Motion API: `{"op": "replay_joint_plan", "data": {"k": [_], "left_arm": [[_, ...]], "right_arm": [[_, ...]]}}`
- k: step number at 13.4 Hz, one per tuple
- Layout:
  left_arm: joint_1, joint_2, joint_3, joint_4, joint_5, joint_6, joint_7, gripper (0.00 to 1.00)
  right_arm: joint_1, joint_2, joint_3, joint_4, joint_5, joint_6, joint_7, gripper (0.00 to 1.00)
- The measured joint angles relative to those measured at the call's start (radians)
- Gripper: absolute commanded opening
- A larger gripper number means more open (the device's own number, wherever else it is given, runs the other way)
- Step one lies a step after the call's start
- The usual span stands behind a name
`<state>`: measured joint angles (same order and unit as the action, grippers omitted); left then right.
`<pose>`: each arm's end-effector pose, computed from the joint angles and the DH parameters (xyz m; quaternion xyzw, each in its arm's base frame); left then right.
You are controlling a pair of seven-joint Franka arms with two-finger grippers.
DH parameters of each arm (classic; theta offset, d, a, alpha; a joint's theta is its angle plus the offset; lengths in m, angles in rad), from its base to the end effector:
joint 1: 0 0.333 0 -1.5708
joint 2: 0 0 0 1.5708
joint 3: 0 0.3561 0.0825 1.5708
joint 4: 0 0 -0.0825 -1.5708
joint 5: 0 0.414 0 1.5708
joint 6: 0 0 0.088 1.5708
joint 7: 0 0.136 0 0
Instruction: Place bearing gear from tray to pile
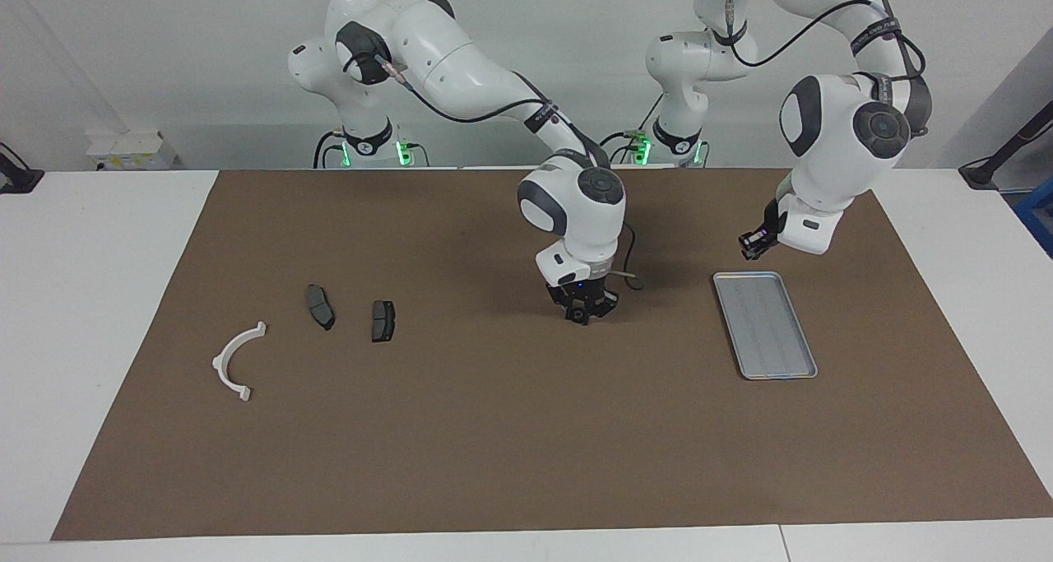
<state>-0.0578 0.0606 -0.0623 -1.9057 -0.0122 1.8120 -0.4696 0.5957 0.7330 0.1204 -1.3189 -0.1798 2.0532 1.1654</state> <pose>0.5795 -0.0708 0.4522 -0.9815 -0.1751 0.0759 0.0150 0.6214 0.4939 0.2911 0.9796 -0.1972 0.0340 0.0205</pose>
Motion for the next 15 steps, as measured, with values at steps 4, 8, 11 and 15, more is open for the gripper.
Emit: {"op": "replay_joint_plan", "data": {"k": [4, 8, 11, 15], "left_arm": [[-0.092, 0.002, -0.003, -0.025, -0.019, 0.148, -0.171, 0.04], [-0.269, 0.051, -0.006, -0.025, -0.041, 0.299, -0.435, 0.04], [-0.428, 0.21, -0.006, 0.084, -0.04, 0.331, -0.607, 0.04], [-0.501, 0.367, 0.0, 0.122, -0.028, 0.453, -0.669, 0.06]], "right_arm": [[-0.212, -0.1, 0.003, 0.092, 0.068, -0.17, -0.383, 0.0], [-0.376, -0.136, 0.004, 0.088, 0.073, -0.222, -0.739, 0.0], [-0.467, -0.129, 0.001, 0.053, 0.07, -0.201, -0.889, 0.0], [-0.563, -0.127, 0.002, -0.063, 0.069, -0.073, -0.988, 0.0]]}}
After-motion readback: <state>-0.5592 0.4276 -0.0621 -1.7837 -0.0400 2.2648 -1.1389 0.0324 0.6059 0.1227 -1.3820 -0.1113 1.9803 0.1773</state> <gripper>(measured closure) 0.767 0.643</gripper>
